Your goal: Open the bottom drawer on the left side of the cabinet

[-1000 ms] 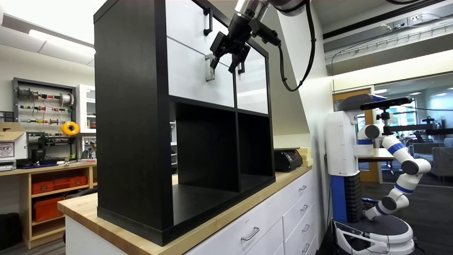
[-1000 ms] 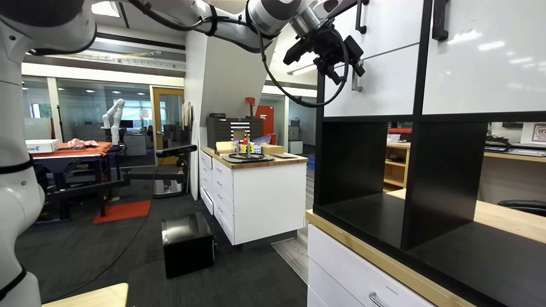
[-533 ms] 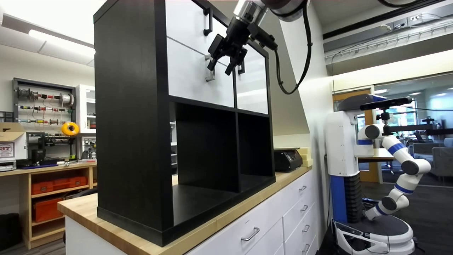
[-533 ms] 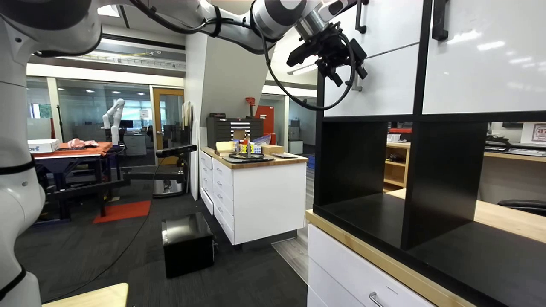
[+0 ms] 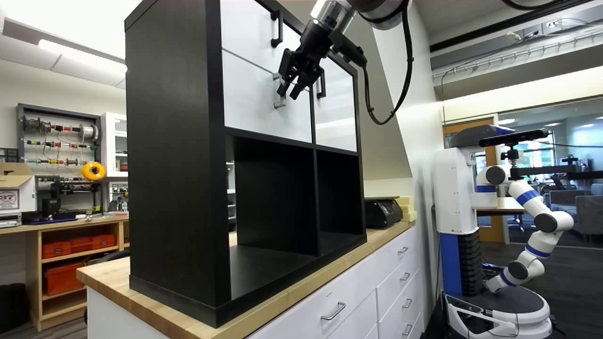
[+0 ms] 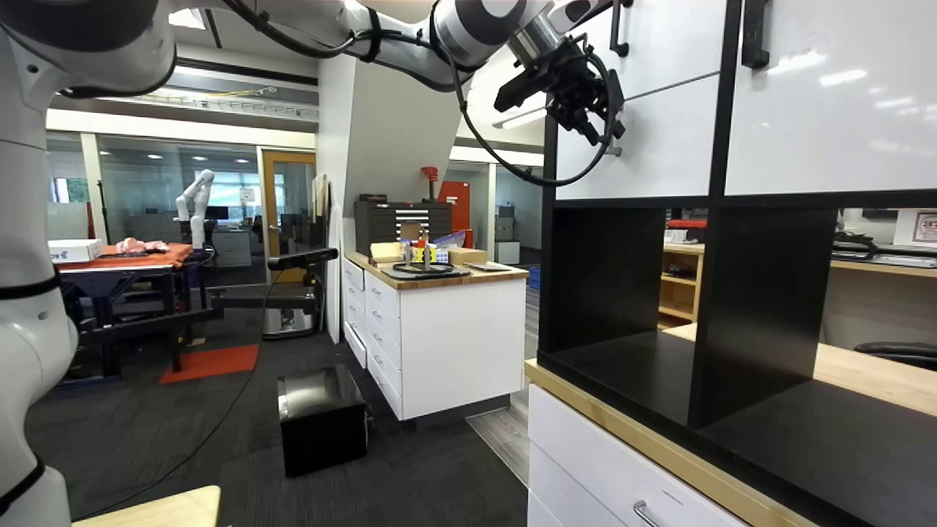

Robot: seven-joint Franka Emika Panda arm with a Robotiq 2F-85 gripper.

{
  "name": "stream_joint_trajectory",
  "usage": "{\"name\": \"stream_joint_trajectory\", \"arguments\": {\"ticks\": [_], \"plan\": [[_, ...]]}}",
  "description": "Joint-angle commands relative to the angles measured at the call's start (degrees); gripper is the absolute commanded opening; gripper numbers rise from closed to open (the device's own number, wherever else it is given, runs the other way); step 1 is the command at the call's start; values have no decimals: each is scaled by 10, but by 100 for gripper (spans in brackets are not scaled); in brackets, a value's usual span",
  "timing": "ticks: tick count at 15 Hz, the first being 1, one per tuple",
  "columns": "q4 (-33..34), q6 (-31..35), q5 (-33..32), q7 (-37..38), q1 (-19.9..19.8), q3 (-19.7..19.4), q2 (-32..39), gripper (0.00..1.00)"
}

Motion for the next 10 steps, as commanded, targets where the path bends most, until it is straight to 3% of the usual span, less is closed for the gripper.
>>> {"name": "stream_joint_trajectory", "arguments": {"ticks": [1, 4, 10], "plan": [[6, 19, 23, -25, -4, 2, 0, 20], [7, 24, 30, -29, -3, 3, -1, 4], [4, 16, 29, -29, 1, 5, -9, 6]]}}
